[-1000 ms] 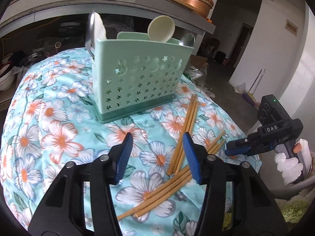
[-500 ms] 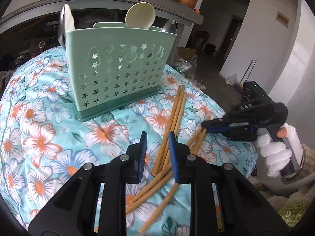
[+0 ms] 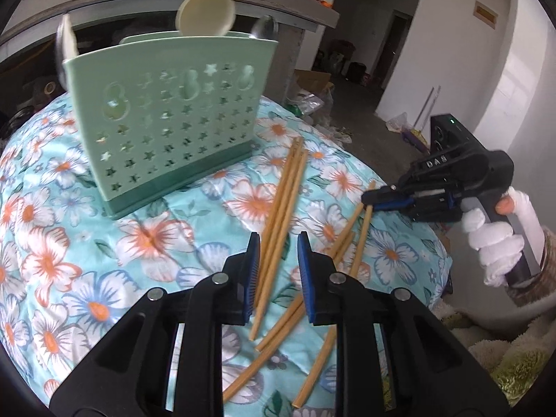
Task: Organize utensils
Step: 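Move both grippers down to the loose wooden chopsticks on the quilt, then close the left gripper on one chopstick while the right gripper grasps another chopstick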
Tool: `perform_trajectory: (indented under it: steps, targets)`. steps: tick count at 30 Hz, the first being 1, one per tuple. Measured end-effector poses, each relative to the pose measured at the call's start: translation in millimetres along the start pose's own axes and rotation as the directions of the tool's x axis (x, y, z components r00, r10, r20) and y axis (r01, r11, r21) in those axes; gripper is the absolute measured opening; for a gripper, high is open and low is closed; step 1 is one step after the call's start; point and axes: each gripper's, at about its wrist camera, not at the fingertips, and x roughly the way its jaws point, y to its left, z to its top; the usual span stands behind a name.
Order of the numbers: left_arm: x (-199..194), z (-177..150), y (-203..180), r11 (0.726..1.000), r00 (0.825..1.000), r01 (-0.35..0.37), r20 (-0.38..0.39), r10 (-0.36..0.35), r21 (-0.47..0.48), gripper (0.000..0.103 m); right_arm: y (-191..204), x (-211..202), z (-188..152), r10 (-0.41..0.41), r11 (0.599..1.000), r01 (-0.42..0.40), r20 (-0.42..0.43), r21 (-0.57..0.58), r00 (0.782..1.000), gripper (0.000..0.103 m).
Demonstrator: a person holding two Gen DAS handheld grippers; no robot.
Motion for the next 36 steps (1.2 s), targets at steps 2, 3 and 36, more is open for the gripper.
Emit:
perform_trajectory:
  steps: [2, 3, 36]
  targets:
    - [2.8, 0.5, -6.3, 1.000, 1.000, 0.001, -0.004, 0.000, 0.028, 0.021, -2.9, 3.7, 1.0, 0.003, 1.000, -0.003, -0.019, 0.004, 1.000, 0.012]
    - [4.7, 1.2, -9.7, 0.999, 1.000, -0.003, -0.007, 0.003, 0.045, 0.021, -4.2, 6.8, 1.4, 0.000, 1.000, 0.000, -0.034, 0.005, 0.999, 0.012]
    - [65.1, 37.3, -56.8, 0.982, 0.989, 0.094, -0.127, -0.073, 0.166, 0.021, -0.9, -19.9, 4.7, -0.152, 0.981, 0.160, 0.079, -0.113, 0.985, 0.013]
